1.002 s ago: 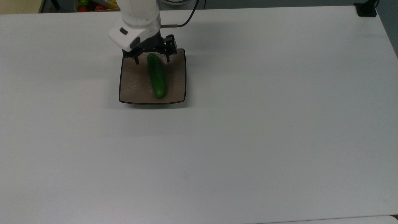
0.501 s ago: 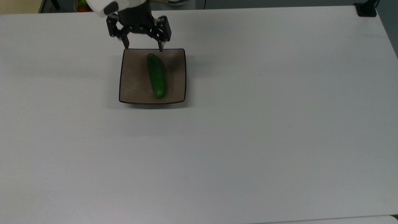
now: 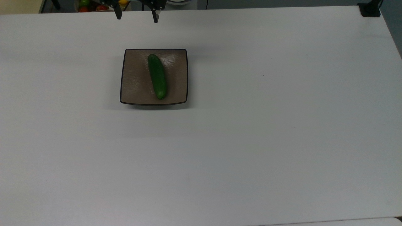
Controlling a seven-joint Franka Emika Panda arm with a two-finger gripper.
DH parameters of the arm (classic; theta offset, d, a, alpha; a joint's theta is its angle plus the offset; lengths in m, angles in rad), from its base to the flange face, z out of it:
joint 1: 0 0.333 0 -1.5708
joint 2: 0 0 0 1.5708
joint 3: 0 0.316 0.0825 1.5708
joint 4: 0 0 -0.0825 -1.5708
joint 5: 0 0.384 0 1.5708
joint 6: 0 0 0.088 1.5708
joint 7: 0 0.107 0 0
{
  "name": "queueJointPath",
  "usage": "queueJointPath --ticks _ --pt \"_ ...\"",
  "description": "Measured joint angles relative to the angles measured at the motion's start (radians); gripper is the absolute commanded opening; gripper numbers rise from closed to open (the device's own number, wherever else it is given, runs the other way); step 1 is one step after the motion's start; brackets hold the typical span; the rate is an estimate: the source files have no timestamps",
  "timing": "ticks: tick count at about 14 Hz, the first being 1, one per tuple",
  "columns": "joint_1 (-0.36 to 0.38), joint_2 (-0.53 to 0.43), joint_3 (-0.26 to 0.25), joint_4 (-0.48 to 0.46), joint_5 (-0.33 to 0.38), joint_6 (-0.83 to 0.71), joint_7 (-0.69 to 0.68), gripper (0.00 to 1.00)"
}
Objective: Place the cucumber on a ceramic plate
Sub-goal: 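Open the gripper to release the cucumber and raise away from plate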
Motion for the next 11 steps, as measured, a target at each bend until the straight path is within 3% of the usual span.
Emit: queueJointPath --ticks 11 --pt "0.034 0.000 -0.010 -0.006 -0.055 -0.006 -0.018 1.00"
